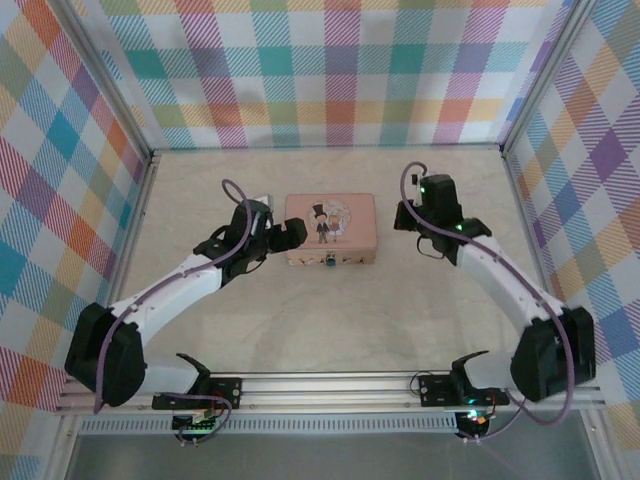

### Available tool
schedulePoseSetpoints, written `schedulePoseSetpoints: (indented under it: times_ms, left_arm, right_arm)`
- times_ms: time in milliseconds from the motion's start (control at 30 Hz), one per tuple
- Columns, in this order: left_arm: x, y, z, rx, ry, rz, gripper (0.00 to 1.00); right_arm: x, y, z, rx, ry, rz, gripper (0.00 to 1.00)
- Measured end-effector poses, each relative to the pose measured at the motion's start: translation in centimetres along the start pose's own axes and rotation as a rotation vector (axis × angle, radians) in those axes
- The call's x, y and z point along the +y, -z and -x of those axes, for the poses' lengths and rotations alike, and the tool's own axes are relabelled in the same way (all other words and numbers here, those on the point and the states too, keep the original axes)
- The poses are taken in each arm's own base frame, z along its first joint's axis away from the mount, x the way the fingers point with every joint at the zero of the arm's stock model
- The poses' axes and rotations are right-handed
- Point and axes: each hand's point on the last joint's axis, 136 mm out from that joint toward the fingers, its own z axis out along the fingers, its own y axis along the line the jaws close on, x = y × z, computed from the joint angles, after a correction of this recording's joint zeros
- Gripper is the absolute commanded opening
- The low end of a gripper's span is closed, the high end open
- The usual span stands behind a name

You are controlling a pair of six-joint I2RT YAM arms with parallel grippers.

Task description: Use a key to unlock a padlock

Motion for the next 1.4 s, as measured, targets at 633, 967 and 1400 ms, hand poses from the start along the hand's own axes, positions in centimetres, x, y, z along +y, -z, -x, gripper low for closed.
schedulePoseSetpoints:
  times_ms: [633, 967, 1400]
  left_arm:
    - [-2.7, -1.7, -9.2, 0.189, -0.005, -0.257, 1.00]
    - [-4.6, -5.8, -11.3, 0.187, -0.045, -0.313, 1.00]
    - [-5.5, -8.9, -12.3, 0.107, -0.104, -0.327, 1.00]
  right_arm:
    - [0.9, -16.8, 5.7, 0.081, 0.023, 0.021, 0.00]
    - [1.2, -19.9, 3.0, 0.195, 0.037, 0.057, 0.00]
    - [1.1, -20.4, 0.8, 0.222, 0.034, 0.081, 0.00]
